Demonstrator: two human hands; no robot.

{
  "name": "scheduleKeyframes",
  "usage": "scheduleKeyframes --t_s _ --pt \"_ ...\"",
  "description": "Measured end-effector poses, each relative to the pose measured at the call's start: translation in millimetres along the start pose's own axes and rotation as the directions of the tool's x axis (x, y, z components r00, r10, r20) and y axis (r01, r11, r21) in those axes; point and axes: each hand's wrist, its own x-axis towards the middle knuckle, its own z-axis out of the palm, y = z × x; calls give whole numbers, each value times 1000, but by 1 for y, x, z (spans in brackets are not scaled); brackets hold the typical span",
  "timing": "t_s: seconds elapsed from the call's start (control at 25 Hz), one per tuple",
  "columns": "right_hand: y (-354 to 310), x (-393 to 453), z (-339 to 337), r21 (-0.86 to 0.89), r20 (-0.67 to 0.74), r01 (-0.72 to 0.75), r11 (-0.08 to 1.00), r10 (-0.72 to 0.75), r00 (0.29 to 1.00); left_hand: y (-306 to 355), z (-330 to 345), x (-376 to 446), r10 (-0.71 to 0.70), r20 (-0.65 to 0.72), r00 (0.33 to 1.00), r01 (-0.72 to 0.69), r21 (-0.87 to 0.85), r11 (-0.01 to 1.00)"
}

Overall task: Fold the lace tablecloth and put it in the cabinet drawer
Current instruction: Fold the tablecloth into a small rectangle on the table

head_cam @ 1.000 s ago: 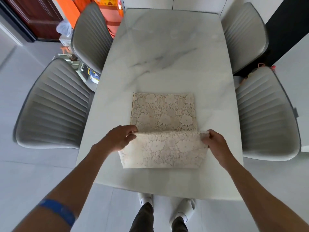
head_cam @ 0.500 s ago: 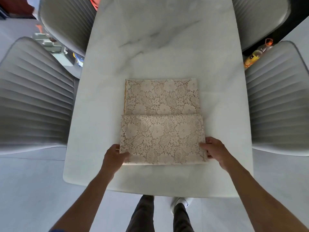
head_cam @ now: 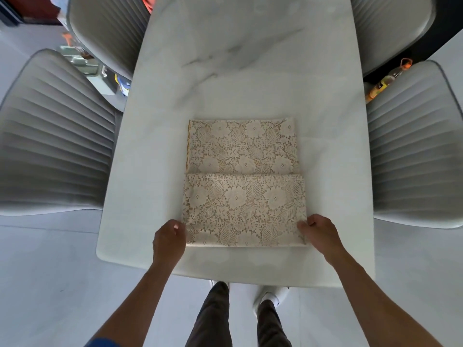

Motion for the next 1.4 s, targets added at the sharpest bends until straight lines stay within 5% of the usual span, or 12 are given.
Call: scheduleKeyframes --t_s 0.12,0.24,0.32,0.4,0.56,0.68,0.76,0.84,1.04,1.2,1.4 --pt "0 -4 6 -125 -55 45 991 -52 997 1 -3 -10 13 -33 999 -12 38 999" --pt "3 -20 16 -380 -200 238 894 -331 922 8 -2 -19 381 -27 924 -347 359 866" --pt "12 -32 23 -568 -52 483 666 -615 787 9 3 -31 547 230 805 -588 433 683" --pt "27 -40 28 -645 185 620 447 -696 694 3 13 -45 518 416 748 -664 442 604" --pt "37 -40 34 -771 153 516 374 -677 720 7 24 -44 484 327 811 -579 565 588" --pt "29 -37 40 -824 131 463 327 -686 716 4 27 -36 611 310 728 -621 675 398" --pt "25 -36 38 -832 129 453 320 -683 719 5 30 -39 618 303 725 -605 708 364" --pt "15 -39 34 -825 132 454 337 -665 735 17 30 -41 588 278 760 -585 686 432" --pt "-7 -61 -2 -662 272 525 534 -482 833 47 -3 -50 387 399 831 -555 624 550" --pt "-25 -81 -44 -313 308 549 775 -464 830 66 -48 -66 433 335 837 -547 529 649" --pt "-97 -53 -83 -232 159 495 837 -470 868 143 -80 -17 516 226 826 -555 489 673"
